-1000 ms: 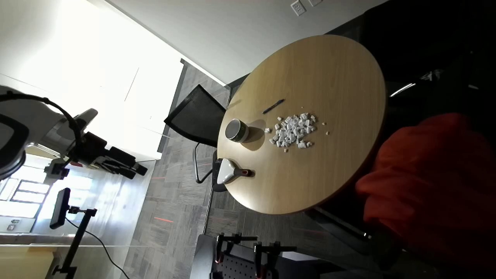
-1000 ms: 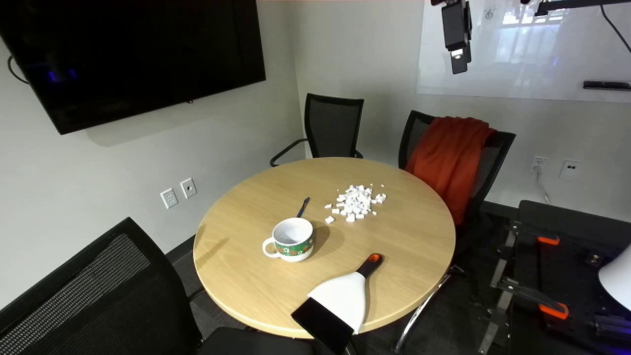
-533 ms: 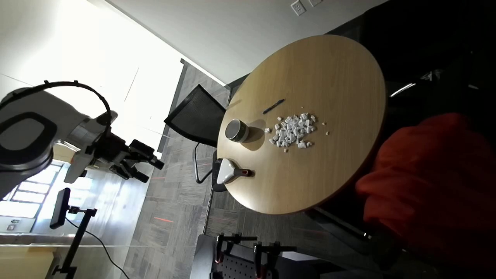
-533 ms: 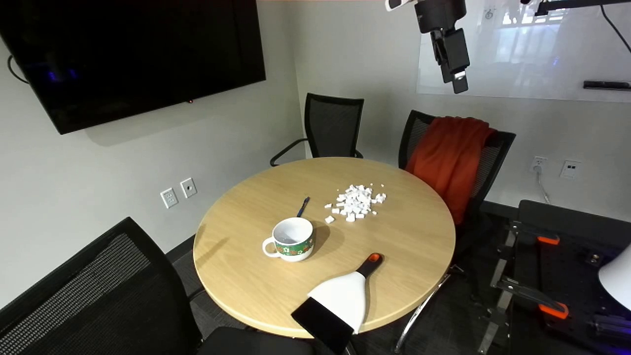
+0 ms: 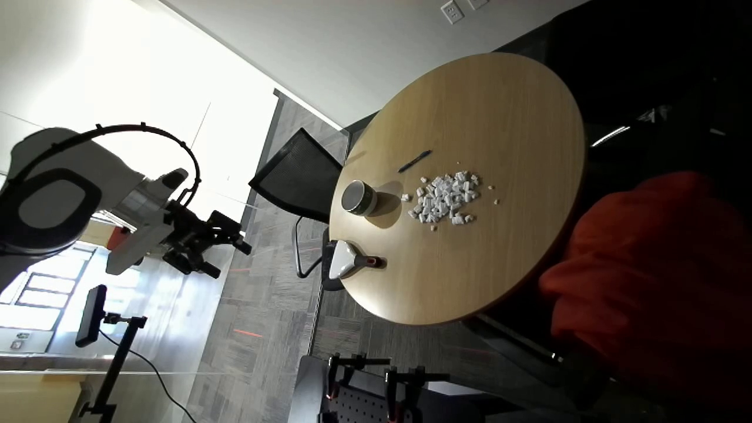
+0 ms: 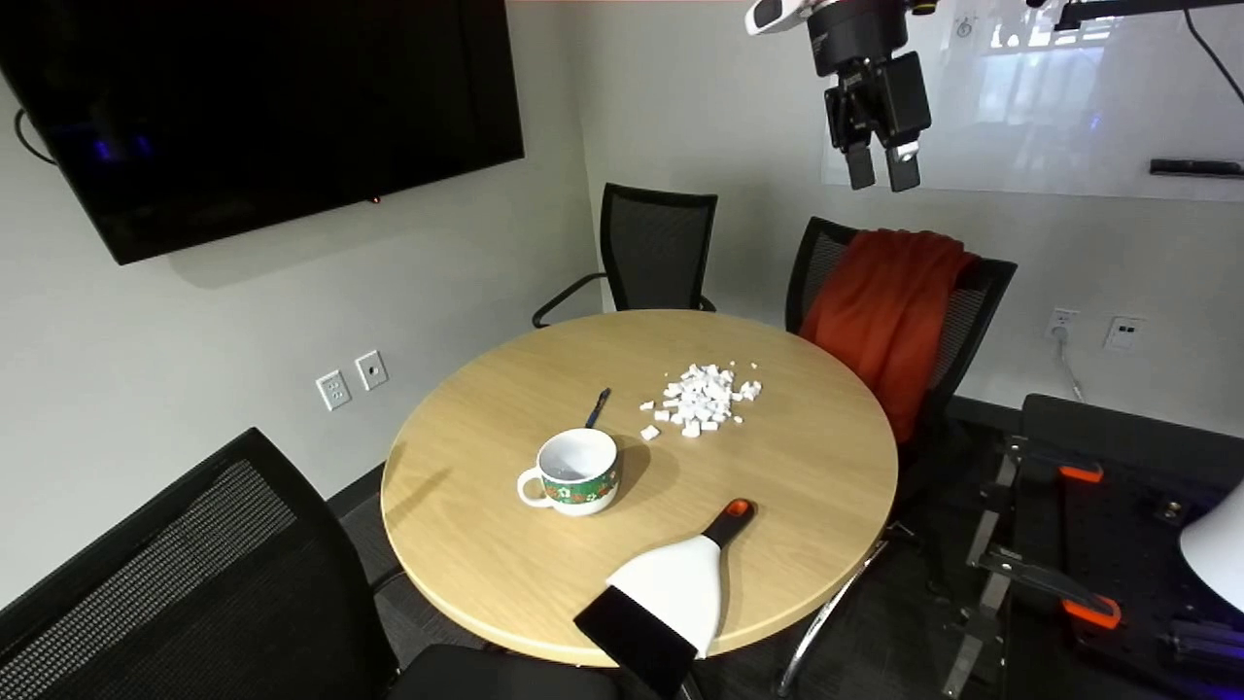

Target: Use the brush to sweep the contents on the table

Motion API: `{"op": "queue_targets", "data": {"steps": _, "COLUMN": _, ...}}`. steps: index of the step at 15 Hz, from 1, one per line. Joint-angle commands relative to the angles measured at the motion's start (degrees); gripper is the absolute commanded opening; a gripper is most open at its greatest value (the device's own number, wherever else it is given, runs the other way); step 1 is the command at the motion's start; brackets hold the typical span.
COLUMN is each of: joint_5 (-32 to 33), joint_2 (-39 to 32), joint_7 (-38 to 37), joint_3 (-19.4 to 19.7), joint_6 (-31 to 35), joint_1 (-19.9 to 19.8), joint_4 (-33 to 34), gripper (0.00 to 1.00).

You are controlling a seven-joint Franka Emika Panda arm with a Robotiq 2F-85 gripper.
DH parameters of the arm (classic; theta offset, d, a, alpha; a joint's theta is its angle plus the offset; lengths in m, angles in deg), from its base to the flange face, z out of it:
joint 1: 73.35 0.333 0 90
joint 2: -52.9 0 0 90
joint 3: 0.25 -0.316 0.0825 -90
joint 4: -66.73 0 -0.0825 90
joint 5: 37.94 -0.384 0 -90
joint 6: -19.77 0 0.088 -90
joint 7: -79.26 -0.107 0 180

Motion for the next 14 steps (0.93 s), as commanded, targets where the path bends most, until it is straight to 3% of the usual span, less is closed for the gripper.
{"op": "queue_targets", "data": {"steps": 1, "joint_5": -4.9, "joint_2": 0.3, "joint_7": 10.4, "joint_3": 1.6, "joint_6": 4.1, "joint_1": 1.3, "joint_4": -2.5, "gripper": 1.0}}
{"op": "queue_targets", "data": {"steps": 7, "joint_5": -10.8, "joint_2": 3.3, "joint_7": 24.4, "joint_3": 1.2, "joint_6": 18.4, "joint_1": 2.5, "joint_4": -9.5, "gripper": 1.0}}
{"op": "queue_targets", "data": {"steps": 8, "joint_5": -8.7, "joint_2": 0.6, "joint_7": 20.9, "joint_3": 0.6, "joint_6": 13.9, "joint_1": 1.8, "joint_4": -6.2, "gripper": 1.0}}
{"op": "queue_targets", "data": {"steps": 12, "joint_5": -9.7, "joint_2": 1.5, "joint_7": 23.0, "joint_3": 0.7, "joint_6": 16.8, "joint_1": 2.1, "joint_4": -8.0, "gripper": 1.0}}
{"op": "queue_targets", "data": {"steps": 14, "joint_5": -4.8, "joint_2": 2.5, "joint_7": 24.7, "joint_3": -0.3, "joint_6": 20.8, "joint_1": 2.1, "joint_4": -9.1, "gripper": 1.0}}
